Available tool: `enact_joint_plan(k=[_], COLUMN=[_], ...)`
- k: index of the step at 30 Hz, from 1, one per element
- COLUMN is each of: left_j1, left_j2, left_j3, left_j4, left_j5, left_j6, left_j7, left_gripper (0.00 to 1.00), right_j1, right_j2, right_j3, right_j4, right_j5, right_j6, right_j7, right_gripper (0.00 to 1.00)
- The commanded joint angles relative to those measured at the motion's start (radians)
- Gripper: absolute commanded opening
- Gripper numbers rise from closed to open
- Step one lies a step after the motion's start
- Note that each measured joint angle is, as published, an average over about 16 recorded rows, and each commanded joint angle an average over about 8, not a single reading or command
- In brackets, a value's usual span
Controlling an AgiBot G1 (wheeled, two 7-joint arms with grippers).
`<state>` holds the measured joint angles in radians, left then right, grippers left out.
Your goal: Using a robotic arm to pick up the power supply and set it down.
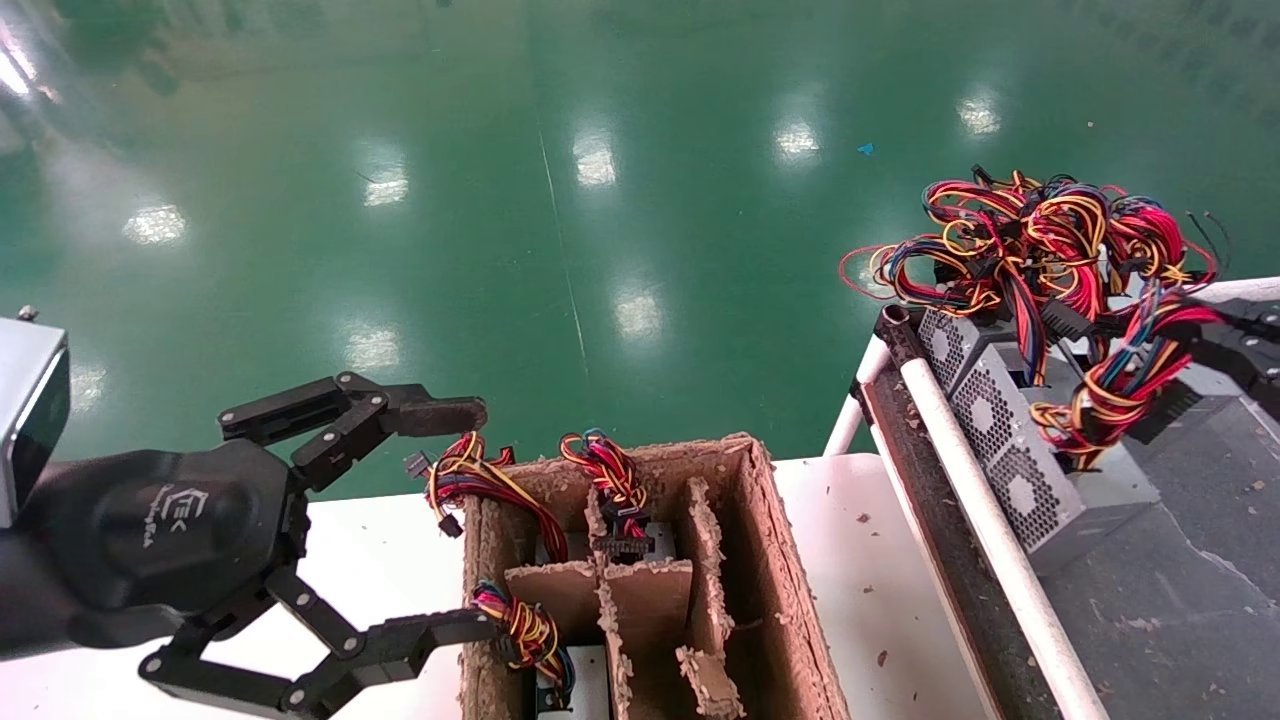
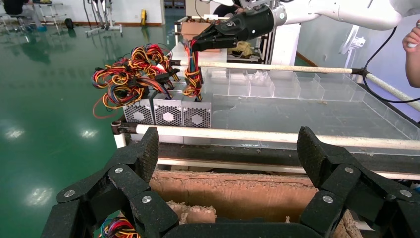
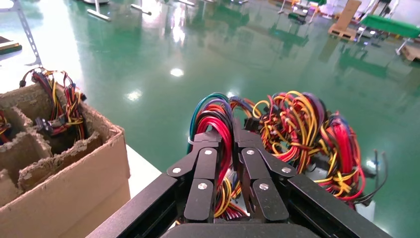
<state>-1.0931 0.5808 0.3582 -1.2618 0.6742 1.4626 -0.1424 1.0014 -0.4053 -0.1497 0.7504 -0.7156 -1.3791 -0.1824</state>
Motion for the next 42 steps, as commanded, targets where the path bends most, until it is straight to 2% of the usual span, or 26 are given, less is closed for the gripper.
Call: enact_joint_plan(k=[1,15,23,42], left_j1=[0.0,0.0,0.0,0.0], left_j2=[0.0,0.0,0.0,0.0], left_j3=[0.0,0.0,0.0,0.0], left_j4=[0.0,0.0,0.0,0.0], left_j5=[0.0,0.0,0.0,-0.001], left_j6=[0.0,0.0,0.0,0.0], left_j7=[0.0,0.0,0.0,0.0], left_gripper=[1.0,1.0,1.0,1.0], right_j1=[0.012,0.042,0.06,0.065], right_j2=[-0.004,0.007,0.009,-0.05], right_j3=[-0.008,-0.032,-0.019,-0.05], right_j4=[-0.005,-0.03,-0.014,0.143], right_j5=[-0.009,-0.043,-0.025,-0.024], right_j6=[-0.003,-0.017,-0.025,-0.051], right_j7=[0.008,0.035,0.028,0.118], right_gripper=[1.0,1.0,1.0,1.0])
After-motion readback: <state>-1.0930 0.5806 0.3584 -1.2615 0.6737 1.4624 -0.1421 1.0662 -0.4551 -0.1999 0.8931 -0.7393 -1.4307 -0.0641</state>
